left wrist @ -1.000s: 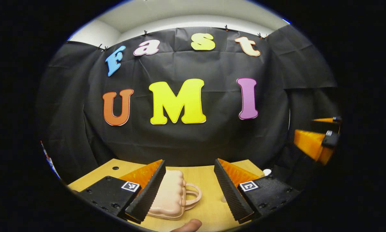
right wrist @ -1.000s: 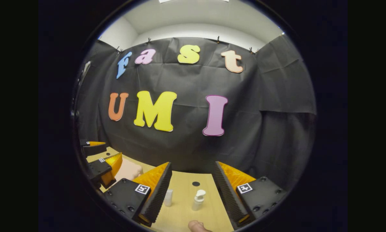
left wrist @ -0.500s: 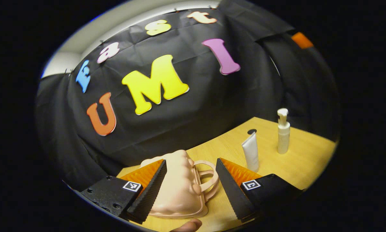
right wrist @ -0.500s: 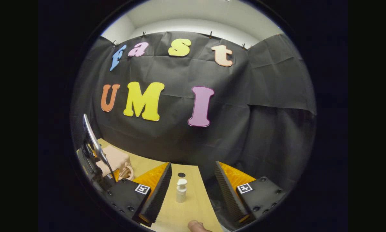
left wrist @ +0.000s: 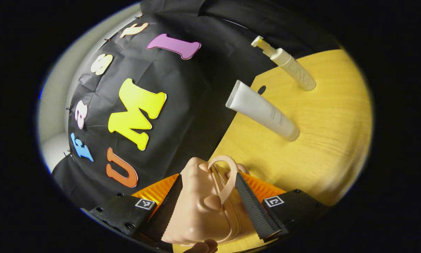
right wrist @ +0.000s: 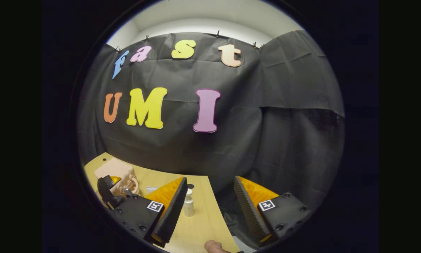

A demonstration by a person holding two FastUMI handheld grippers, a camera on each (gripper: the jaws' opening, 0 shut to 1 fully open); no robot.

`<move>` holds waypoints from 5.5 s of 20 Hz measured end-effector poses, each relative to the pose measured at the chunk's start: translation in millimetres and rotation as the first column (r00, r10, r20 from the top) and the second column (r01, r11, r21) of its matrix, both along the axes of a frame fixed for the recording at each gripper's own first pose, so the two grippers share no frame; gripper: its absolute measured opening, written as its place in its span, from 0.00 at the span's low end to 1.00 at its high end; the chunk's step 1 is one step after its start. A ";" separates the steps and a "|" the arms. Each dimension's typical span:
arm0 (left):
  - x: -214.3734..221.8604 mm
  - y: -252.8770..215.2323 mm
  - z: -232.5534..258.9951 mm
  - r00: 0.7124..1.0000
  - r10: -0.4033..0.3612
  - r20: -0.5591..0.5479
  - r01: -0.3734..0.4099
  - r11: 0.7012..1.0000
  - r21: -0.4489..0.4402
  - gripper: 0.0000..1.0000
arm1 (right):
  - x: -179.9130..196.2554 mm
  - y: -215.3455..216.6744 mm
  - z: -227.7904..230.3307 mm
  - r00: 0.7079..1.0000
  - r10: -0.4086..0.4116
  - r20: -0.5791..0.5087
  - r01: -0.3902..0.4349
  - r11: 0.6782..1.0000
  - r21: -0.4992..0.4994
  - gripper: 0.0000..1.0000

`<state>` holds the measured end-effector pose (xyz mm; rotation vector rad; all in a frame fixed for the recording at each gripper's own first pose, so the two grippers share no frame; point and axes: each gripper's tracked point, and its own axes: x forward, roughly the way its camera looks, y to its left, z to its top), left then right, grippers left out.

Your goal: First open the suitcase, pack the skin care products into it, and then close the suitcase.

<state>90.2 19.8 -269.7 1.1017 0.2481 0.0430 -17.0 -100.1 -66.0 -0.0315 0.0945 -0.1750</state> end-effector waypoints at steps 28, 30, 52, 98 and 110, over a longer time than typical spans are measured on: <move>29.4 4.4 -24.3 0.988 -0.055 -0.147 0.094 0.959 0.269 0.13 | -20.0 -10.2 -32.9 0.997 -0.025 -0.075 0.023 0.999 -0.029 0.79; 29.8 9.5 -19.0 0.989 -0.045 -0.139 0.082 0.958 0.274 0.09 | -26.0 -6.5 -35.5 0.996 -0.018 -0.088 0.015 0.999 -0.034 0.79; 9.5 122.2 157.8 0.992 0.117 -0.041 -0.122 0.872 -0.473 0.03 | -3.3 54.8 -20.4 0.996 0.010 -0.092 -0.012 1.000 -0.026 0.79; -23.0 536.0 -46.9 0.905 0.269 -0.328 -0.423 0.495 -0.759 0.45 | 28.4 187.2 -81.5 0.942 0.026 -0.334 -0.059 0.994 -0.089 0.79; -19.0 356.6 53.6 0.973 0.064 -0.220 -0.223 0.494 -0.841 0.95 | 36.3 155.6 -92.2 0.943 0.068 -0.325 -0.077 0.997 -0.013 0.79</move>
